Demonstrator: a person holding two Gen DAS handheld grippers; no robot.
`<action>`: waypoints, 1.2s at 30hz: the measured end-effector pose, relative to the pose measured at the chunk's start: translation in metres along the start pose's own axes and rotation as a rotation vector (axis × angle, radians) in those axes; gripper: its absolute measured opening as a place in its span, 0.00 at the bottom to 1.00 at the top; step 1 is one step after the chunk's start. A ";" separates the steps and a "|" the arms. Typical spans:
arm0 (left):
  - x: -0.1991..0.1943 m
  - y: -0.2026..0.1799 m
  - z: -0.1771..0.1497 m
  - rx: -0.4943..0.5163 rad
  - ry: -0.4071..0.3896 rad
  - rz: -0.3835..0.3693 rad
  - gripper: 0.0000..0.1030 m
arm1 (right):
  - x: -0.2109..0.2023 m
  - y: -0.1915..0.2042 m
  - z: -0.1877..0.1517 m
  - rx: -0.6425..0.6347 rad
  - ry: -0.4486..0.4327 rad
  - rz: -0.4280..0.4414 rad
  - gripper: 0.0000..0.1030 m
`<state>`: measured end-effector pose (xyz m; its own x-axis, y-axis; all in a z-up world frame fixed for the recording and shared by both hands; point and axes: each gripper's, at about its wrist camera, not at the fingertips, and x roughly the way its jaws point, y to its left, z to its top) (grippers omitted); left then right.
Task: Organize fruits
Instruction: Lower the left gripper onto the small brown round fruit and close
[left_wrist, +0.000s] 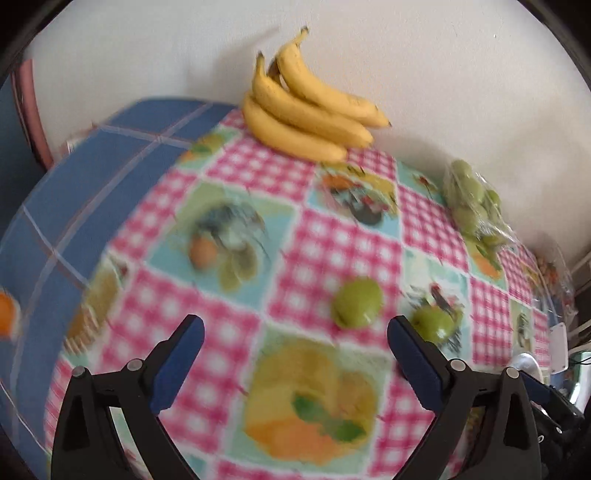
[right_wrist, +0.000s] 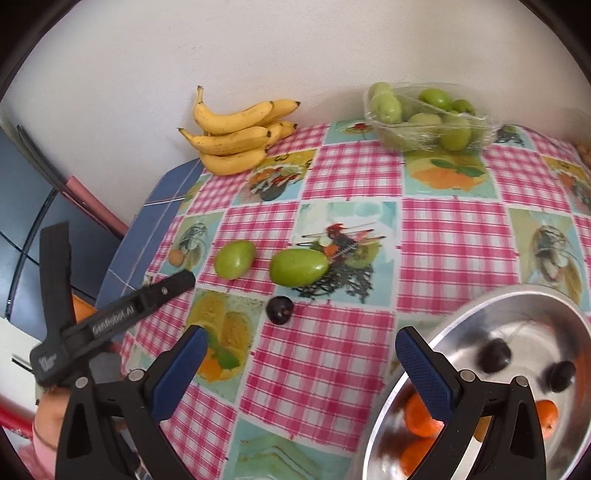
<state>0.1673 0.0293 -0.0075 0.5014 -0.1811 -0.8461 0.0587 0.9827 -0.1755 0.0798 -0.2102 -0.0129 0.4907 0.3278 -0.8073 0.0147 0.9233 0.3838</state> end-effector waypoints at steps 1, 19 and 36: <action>0.000 0.004 0.006 0.006 -0.003 0.000 0.96 | 0.002 0.001 0.002 -0.002 0.000 0.001 1.00; 0.065 0.069 0.038 -0.069 0.168 -0.045 0.56 | 0.073 0.002 0.034 0.040 0.109 0.008 0.90; 0.074 0.062 0.046 -0.012 0.154 -0.008 0.25 | 0.100 0.007 0.037 0.013 0.144 -0.019 0.72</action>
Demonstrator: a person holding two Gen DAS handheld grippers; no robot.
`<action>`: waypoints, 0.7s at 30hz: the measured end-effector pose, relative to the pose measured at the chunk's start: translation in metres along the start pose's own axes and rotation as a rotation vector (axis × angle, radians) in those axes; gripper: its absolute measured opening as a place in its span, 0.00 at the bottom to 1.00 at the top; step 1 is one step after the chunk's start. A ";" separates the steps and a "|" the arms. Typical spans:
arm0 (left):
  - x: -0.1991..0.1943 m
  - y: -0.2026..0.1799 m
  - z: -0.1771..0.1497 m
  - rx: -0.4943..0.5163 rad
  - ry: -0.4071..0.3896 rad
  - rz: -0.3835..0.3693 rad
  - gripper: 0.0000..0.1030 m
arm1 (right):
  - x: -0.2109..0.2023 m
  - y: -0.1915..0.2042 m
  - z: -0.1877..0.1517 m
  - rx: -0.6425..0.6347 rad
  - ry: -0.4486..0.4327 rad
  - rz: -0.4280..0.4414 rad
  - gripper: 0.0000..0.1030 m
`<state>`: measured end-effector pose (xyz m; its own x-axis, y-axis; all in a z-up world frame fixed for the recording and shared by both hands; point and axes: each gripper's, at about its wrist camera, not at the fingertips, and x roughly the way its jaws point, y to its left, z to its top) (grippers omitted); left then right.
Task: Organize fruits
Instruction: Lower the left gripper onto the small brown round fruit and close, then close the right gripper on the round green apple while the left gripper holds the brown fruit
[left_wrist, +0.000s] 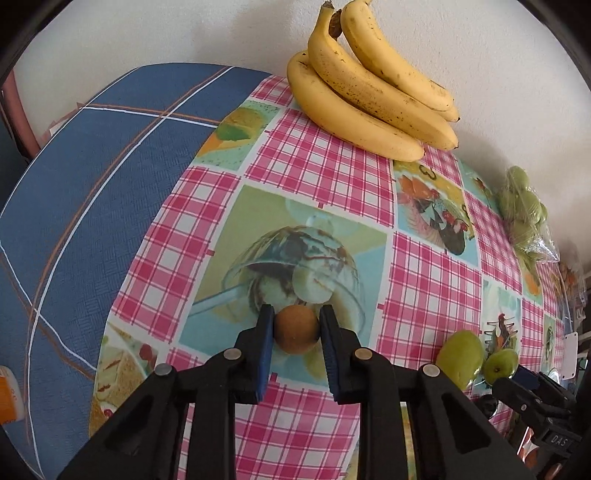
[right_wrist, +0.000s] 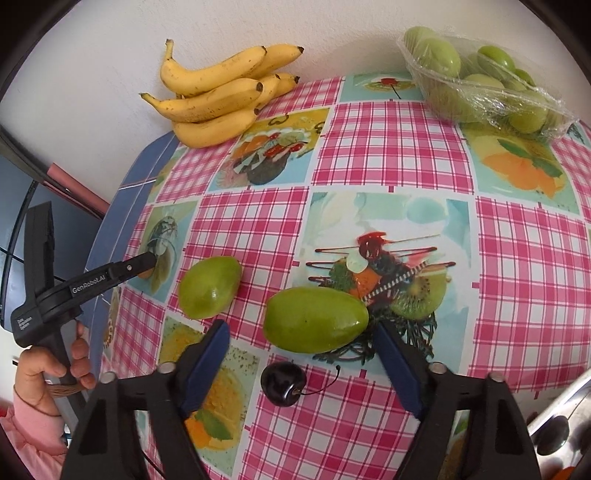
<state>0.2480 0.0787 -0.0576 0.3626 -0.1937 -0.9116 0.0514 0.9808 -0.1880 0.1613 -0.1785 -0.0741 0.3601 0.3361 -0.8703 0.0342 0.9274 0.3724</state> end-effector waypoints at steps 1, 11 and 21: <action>-0.001 0.000 0.000 -0.005 0.000 0.000 0.25 | 0.000 0.000 0.000 0.002 -0.001 0.000 0.68; -0.010 0.004 -0.012 -0.082 0.010 0.017 0.25 | -0.001 -0.001 0.000 -0.006 -0.006 -0.015 0.53; -0.029 -0.005 -0.039 -0.145 0.019 -0.006 0.25 | -0.011 -0.003 -0.013 0.027 -0.005 0.017 0.53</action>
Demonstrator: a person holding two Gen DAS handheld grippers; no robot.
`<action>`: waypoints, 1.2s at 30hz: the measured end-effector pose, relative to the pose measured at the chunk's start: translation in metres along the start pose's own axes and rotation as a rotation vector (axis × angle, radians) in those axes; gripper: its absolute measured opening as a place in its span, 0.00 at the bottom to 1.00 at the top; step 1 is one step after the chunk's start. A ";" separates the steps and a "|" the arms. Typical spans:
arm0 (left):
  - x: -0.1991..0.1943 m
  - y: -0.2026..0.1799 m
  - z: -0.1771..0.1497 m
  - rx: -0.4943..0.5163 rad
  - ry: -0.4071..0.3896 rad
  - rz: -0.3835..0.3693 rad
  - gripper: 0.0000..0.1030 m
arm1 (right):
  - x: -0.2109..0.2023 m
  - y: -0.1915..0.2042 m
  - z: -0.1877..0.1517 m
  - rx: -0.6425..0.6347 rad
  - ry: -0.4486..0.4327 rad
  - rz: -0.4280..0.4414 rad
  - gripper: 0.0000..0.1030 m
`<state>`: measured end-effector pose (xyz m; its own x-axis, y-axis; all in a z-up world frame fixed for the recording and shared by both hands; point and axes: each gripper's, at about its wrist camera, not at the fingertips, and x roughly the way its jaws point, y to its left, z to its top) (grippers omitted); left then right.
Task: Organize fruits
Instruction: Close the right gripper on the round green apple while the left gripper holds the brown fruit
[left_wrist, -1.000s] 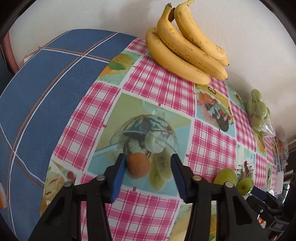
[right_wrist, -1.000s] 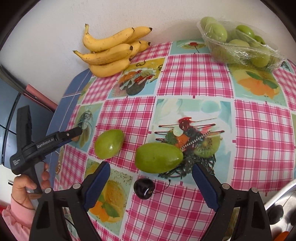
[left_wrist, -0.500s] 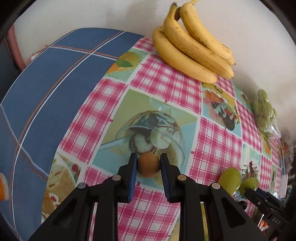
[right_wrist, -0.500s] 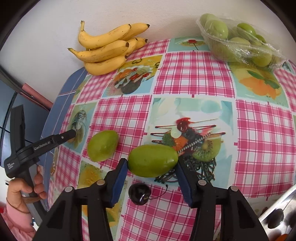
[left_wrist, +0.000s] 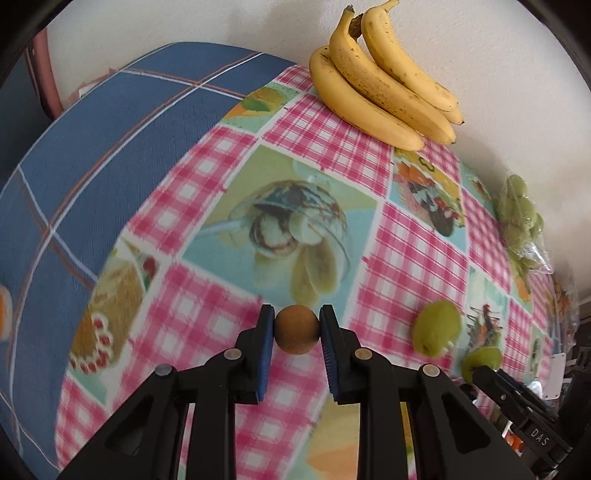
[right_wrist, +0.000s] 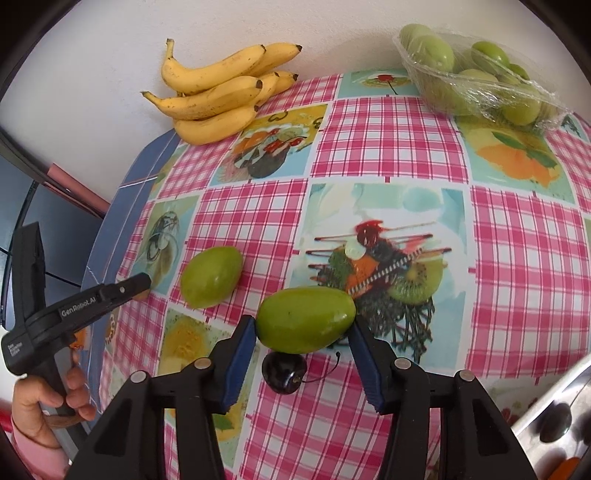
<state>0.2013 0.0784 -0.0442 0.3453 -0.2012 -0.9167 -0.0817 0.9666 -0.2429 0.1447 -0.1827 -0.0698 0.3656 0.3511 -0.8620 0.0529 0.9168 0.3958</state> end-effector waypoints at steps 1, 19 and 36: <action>-0.003 0.000 -0.004 -0.015 -0.003 -0.011 0.25 | -0.002 -0.001 -0.002 0.006 -0.002 0.006 0.53; -0.041 -0.052 -0.072 -0.208 -0.071 -0.079 0.25 | -0.042 0.004 -0.023 0.004 -0.035 0.029 0.37; -0.019 -0.037 -0.052 -0.227 -0.107 -0.061 0.25 | -0.006 0.008 0.007 0.137 -0.027 0.146 0.50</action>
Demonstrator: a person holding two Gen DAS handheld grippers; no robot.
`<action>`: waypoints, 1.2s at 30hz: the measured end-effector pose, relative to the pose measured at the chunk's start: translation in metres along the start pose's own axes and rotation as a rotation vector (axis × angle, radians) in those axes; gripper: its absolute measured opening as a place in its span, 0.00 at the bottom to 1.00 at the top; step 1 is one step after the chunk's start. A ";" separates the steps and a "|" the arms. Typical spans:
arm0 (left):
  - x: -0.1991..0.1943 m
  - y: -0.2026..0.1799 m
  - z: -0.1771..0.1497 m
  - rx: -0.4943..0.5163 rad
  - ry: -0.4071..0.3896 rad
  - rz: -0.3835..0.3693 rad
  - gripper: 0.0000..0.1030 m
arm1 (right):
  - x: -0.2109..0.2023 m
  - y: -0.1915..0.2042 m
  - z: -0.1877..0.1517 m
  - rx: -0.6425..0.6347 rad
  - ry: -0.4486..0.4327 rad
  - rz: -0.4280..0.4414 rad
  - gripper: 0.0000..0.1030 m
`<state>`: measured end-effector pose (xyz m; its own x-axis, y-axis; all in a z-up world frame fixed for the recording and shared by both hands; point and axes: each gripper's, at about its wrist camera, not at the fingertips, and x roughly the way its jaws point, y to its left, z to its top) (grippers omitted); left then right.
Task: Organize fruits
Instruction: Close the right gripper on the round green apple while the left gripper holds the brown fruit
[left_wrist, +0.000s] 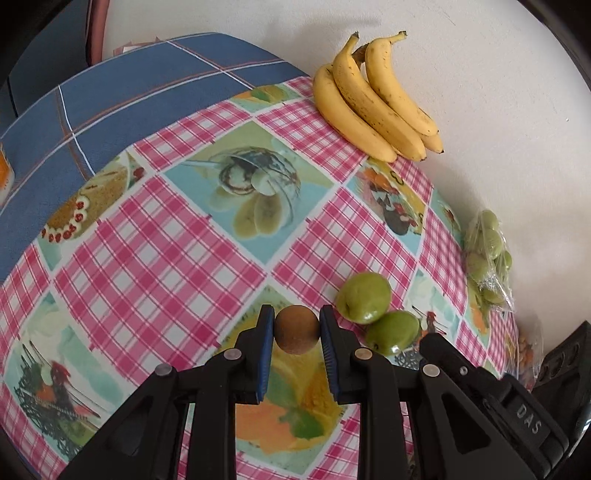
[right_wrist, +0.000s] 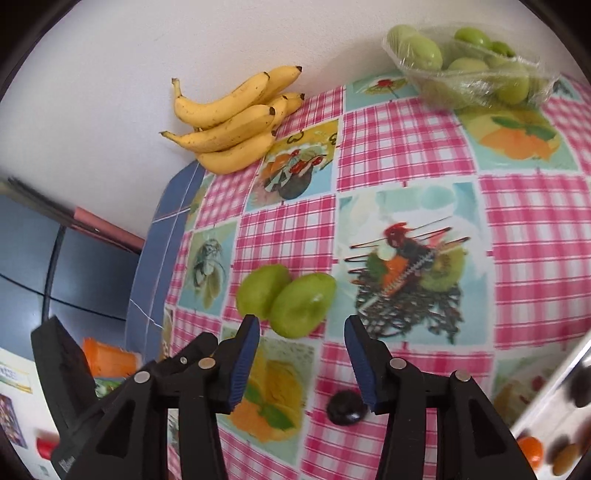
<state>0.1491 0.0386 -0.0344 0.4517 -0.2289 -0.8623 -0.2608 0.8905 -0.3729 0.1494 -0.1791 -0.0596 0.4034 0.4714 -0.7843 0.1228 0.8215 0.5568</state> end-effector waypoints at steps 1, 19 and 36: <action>0.000 0.000 0.001 0.003 -0.005 0.004 0.25 | 0.003 0.001 0.001 0.007 0.003 -0.002 0.50; 0.006 0.003 0.003 -0.007 0.011 -0.008 0.25 | 0.044 0.003 0.008 0.079 0.024 -0.036 0.46; 0.003 -0.004 0.000 0.019 0.036 -0.042 0.25 | 0.007 -0.008 -0.011 0.070 -0.006 -0.013 0.39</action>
<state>0.1516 0.0341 -0.0350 0.4305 -0.2803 -0.8580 -0.2258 0.8869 -0.4030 0.1411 -0.1790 -0.0722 0.4071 0.4590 -0.7897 0.1911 0.8027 0.5650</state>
